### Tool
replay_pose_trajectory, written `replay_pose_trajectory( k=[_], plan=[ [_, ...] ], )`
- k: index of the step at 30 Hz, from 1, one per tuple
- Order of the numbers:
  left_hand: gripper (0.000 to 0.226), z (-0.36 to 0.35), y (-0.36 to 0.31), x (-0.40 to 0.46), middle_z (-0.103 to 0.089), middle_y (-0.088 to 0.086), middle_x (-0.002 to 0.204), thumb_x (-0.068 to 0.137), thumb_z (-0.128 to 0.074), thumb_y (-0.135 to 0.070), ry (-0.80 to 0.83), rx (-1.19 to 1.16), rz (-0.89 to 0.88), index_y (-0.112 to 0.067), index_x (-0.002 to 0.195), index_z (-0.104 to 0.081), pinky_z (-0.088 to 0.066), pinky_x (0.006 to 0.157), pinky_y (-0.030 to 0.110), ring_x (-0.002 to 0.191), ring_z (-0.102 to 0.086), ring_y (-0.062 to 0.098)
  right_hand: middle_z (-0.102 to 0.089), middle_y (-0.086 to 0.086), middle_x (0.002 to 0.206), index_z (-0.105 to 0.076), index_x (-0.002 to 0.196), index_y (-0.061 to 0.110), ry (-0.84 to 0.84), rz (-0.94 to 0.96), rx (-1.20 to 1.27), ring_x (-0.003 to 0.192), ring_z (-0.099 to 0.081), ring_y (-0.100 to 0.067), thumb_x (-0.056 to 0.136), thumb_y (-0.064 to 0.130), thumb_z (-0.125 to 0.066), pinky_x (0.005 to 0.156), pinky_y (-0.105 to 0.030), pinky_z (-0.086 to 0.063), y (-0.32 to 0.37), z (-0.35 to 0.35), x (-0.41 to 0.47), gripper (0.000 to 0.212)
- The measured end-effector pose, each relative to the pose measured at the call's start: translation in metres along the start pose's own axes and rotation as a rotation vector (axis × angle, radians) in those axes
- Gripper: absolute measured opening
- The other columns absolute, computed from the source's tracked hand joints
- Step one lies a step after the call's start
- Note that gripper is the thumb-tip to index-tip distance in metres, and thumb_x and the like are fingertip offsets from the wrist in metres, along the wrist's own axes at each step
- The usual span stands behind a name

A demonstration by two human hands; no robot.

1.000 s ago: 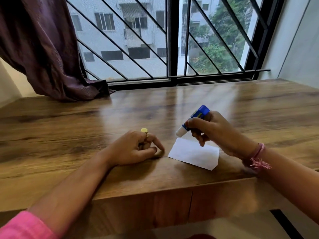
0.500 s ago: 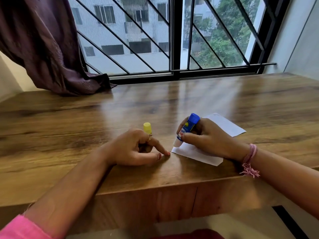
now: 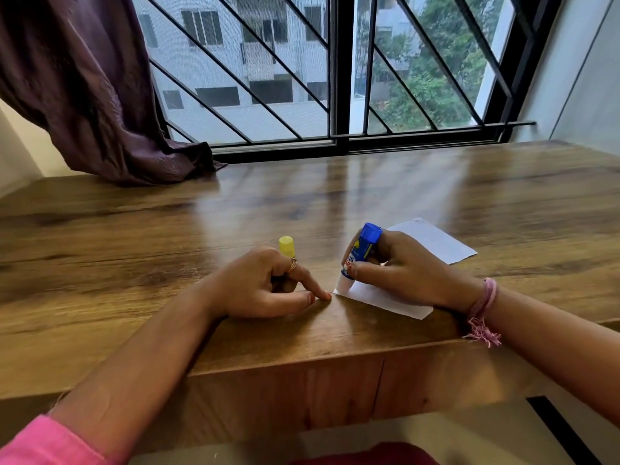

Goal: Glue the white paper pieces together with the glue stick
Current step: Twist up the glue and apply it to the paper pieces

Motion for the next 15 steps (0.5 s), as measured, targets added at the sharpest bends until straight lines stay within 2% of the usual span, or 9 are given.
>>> replay_pose_trajectory(
  k=[2,5,8,12,15],
  plan=[
    [0.020,-0.0006,-0.0003,0.0001,-0.045,0.009,0.049,0.083,-0.064,-0.021,0.004,0.001,0.001,-0.022,0.099,-0.076,-0.029,0.046,0.015,0.045,-0.036,0.004,-0.068,0.003,0.076,-0.068,0.083,0.014,-0.025,-0.006,-0.009,0.068,-0.061,-0.010,0.084,0.022,-0.065,0.063,-0.023,-0.046,-0.0015,0.0041,0.0005,0.008],
    [0.021,-0.0005,0.0005,0.0005,-0.043,-0.002,0.049,0.083,-0.064,-0.022,0.000,-0.004,0.009,-0.021,0.100,-0.076,-0.029,0.047,0.013,0.045,-0.037,0.003,-0.069,-0.008,0.082,-0.068,0.084,0.014,-0.015,-0.009,-0.022,0.075,-0.063,-0.025,0.085,0.020,-0.065,0.070,-0.039,-0.048,-0.0010,0.0028,0.0001,0.008],
    [0.020,-0.0008,0.0010,0.0000,-0.043,0.004,0.049,0.083,-0.064,-0.021,0.004,-0.001,0.011,-0.021,0.100,-0.076,-0.029,0.047,0.013,0.045,-0.037,0.003,-0.068,-0.009,0.081,-0.068,0.082,0.014,0.010,0.018,-0.026,0.071,-0.060,-0.023,0.082,0.026,-0.063,0.066,-0.036,-0.045,0.0048,-0.0004,-0.0016,0.013],
    [0.020,-0.0015,0.0011,-0.0006,-0.043,-0.008,0.051,0.083,-0.065,-0.020,0.012,0.008,0.012,-0.022,0.101,-0.076,-0.030,0.047,0.012,0.045,-0.039,0.002,-0.067,-0.012,0.081,-0.067,0.084,0.010,-0.045,0.003,-0.022,0.069,-0.058,-0.026,0.084,0.020,-0.066,0.066,-0.037,-0.046,0.0014,0.0066,-0.0002,0.010],
    [0.021,-0.0008,0.0013,-0.0004,-0.043,-0.008,0.051,0.083,-0.065,-0.020,0.003,0.010,0.015,-0.022,0.101,-0.076,-0.030,0.047,0.012,0.045,-0.038,0.002,-0.067,-0.009,0.077,-0.068,0.083,0.013,-0.022,0.006,-0.030,0.063,-0.054,-0.015,0.080,0.029,-0.063,0.062,-0.033,-0.044,0.0030,0.0019,-0.0007,0.017]
  ],
)
Point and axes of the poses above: each hand's wrist, its own x-axis towards the middle knuckle, its own z-axis out of the back of the hand, y = z × x, the point moved 10 cm from there along x, towards the middle knuckle
